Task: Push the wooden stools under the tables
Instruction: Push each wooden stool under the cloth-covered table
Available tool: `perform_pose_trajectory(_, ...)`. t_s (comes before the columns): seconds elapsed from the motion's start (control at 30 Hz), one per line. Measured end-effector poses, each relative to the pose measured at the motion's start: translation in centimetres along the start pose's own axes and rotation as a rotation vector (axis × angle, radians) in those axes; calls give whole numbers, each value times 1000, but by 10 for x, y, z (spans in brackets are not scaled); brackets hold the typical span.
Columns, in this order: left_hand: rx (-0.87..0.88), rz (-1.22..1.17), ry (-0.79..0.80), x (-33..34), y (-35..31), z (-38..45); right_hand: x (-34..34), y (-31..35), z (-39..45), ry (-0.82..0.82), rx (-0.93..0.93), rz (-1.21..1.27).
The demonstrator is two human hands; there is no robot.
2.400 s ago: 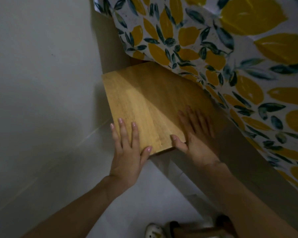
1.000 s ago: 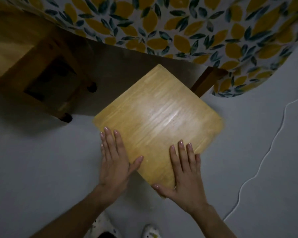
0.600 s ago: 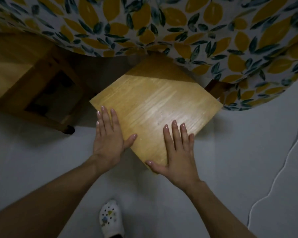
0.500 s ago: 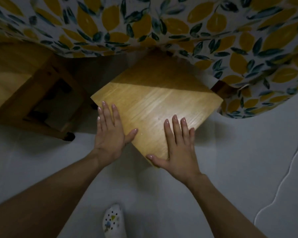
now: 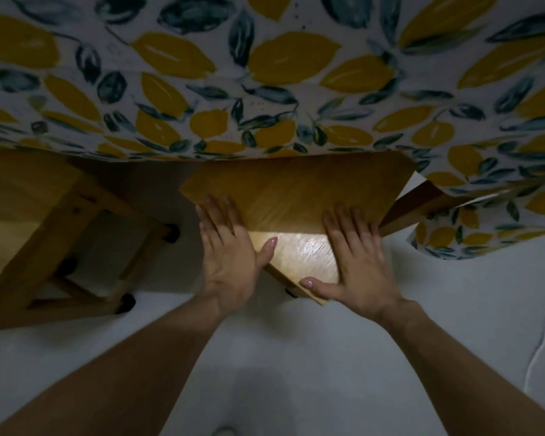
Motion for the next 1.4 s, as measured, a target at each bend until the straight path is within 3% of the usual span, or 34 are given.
perform_pose_trajectory(0.37,24,-59,2,-7,0,2,-2,0,3,46,-1,-25)
perform_pose_trajectory(0.5,37,-53,69,-12,8,1,-4,3,2,78,0,-94)
perform_pose_trajectory(0.7,343,-158,235,-38,67,8,-5,41,8,94,200,-184)
perform_pose_trajectory(0.83,455,-118,150,-64,150,8,3,118,19,-44,359,-122)
perform_pose_trajectory(0.93,288,-14,-48,-89,233,8,31,209,22,-83,266,-33)
perform_pose_trajectory(1.03,97,-120,-112,-118,337,10,64,318,26,-104,220,83)
perform_pose_trajectory(1.2,72,-146,-51,-148,510,11,110,495,43,-112,104,221)
perform_pose_trajectory(1.4,397,101,171,-143,613,37,152,594,72,-95,-53,80)
Point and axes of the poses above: each hand's wrist, its own z-axis towards the middle knuckle, its own x-axis out of the palm, y = z × x, the point moved 2 cm from there along z, towards the middle knuckle, and after that the axes turned 11 degrees about -y, right-handed, at the moved point
